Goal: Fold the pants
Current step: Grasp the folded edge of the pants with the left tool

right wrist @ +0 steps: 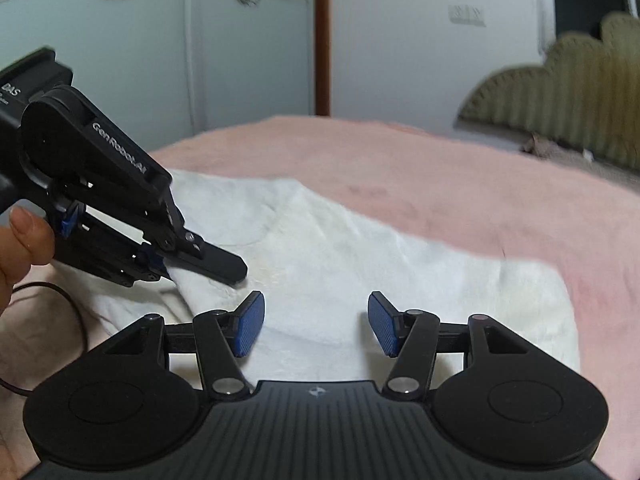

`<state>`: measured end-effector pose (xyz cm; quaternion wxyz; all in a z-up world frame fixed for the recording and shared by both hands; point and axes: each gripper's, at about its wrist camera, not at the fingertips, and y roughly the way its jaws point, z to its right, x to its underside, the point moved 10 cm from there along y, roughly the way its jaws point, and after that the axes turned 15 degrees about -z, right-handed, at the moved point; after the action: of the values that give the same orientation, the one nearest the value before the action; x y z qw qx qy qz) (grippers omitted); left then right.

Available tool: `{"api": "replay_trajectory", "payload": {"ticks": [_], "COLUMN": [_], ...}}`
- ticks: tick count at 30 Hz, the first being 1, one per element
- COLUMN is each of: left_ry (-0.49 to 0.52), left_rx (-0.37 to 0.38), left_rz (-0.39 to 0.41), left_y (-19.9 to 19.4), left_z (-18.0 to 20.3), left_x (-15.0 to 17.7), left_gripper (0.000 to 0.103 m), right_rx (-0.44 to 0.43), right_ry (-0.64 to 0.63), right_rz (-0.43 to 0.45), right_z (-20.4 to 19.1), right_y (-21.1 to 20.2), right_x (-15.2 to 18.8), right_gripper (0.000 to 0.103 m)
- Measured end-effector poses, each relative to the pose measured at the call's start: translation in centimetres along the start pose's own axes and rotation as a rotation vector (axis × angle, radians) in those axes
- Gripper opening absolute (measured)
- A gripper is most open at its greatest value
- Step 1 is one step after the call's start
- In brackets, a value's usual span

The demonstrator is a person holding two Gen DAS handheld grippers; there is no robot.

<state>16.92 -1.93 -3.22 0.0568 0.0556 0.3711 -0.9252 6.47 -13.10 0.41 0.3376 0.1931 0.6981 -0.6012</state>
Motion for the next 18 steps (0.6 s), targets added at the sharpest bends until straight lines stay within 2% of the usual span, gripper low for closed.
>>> {"api": "replay_trajectory", "payload": {"ticks": [3, 6, 8, 12, 15, 18], "left_ry": [0.071, 0.049, 0.035, 0.036, 0.054, 0.057], "left_rx": [-0.078, -0.113, -0.101, -0.085, -0.096, -0.101], "left_rz": [0.04, 0.008, 0.007, 0.002, 0.008, 0.0], "left_y": [-1.0, 0.2, 0.7, 0.4, 0.5, 0.4], "left_z": [0.3, -1.1, -1.8, -2.0, -2.1, -1.9], "left_x": [0.6, 1.0, 0.9, 0.8, 0.8, 1.0], "left_gripper": [0.011, 0.012, 0.016, 0.018, 0.022, 0.023], "right_rx": [-0.006, -0.012, -0.019, 0.004, -0.005, -0.019], "right_ry": [-0.015, -0.004, 0.012, 0.023, 0.016, 0.033], "right_rz": [-0.019, -0.095, -0.095, -0.062, -0.121, -0.112], "right_z": [-0.4, -0.4, 0.5, 0.8, 0.8, 1.1], "right_y": [0.7, 2.1, 2.3, 1.3, 2.4, 2.4], "right_x": [0.2, 1.4, 1.3, 0.7, 1.3, 1.3], "right_gripper": [0.062, 0.064, 0.064, 0.065, 0.065, 0.066]}}
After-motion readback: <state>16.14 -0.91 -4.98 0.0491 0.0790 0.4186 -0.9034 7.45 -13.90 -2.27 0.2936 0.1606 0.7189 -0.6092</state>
